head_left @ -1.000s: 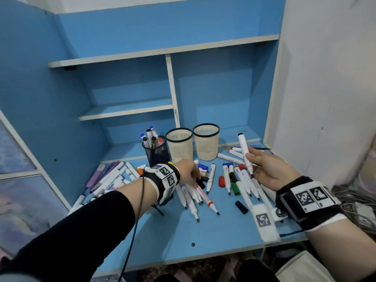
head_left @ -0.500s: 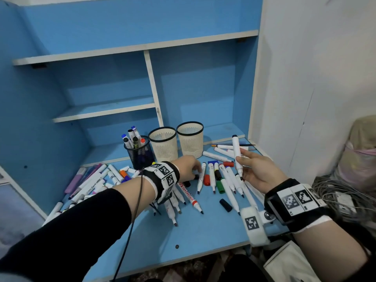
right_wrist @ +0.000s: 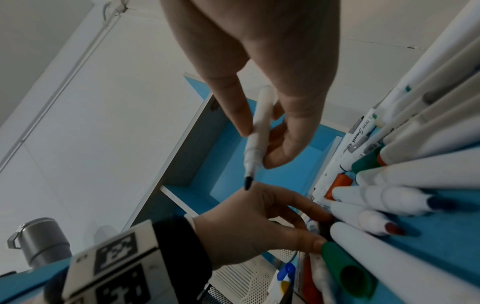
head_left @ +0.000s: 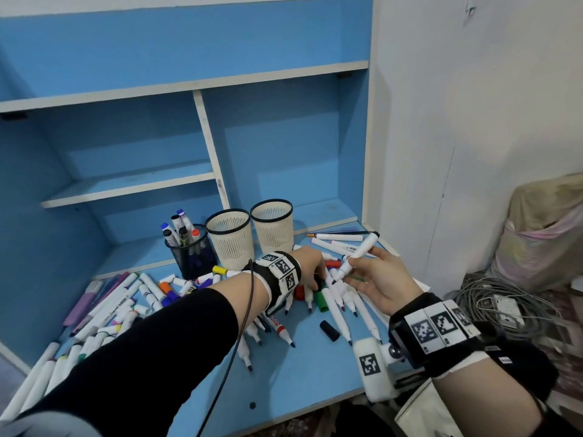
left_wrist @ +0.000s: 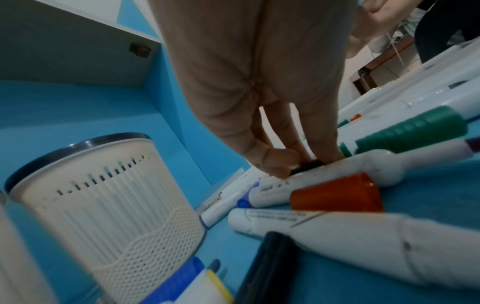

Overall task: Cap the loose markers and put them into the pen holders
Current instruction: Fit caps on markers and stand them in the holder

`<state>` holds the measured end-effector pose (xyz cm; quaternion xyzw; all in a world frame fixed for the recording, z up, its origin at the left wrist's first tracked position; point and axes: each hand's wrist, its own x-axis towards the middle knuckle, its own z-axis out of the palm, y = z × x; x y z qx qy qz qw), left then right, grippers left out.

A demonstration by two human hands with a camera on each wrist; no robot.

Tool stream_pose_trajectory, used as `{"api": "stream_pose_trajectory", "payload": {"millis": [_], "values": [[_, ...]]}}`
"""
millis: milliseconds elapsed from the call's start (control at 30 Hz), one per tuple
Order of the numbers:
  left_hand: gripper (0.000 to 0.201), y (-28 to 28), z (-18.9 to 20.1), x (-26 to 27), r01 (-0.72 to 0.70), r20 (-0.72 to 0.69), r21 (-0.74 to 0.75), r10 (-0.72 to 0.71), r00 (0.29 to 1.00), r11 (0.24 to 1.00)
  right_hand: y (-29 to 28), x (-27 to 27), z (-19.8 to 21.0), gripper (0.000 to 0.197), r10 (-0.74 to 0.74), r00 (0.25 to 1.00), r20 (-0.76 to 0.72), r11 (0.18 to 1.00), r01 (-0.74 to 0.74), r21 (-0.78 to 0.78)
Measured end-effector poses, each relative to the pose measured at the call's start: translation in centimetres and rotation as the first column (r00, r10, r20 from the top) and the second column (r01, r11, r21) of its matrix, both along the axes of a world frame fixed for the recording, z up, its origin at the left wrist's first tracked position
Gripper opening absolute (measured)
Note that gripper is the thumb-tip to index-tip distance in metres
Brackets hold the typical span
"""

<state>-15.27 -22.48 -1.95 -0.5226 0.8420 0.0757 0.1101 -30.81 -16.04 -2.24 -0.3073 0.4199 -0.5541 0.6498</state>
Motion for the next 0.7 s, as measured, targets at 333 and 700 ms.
{"api": "stream_pose_trajectory", "payload": {"millis": [333,700], "values": [[0.027,0.1,0.8,0.8,-0.013,0.010,0.046,0.012,1.000,0.999,1.4,0.2,1.0,0.070,-0.097,0.995,0.037,0.988,0.101,-0.120],[0.020,6.7,5.2,5.2,-0.134,-0.663,-0.069,0.054,0.747,0.989,3.0,1.8,2.7,0.073,-0.150,0.985,0.084,0.934,0.169,-0.313]]}}
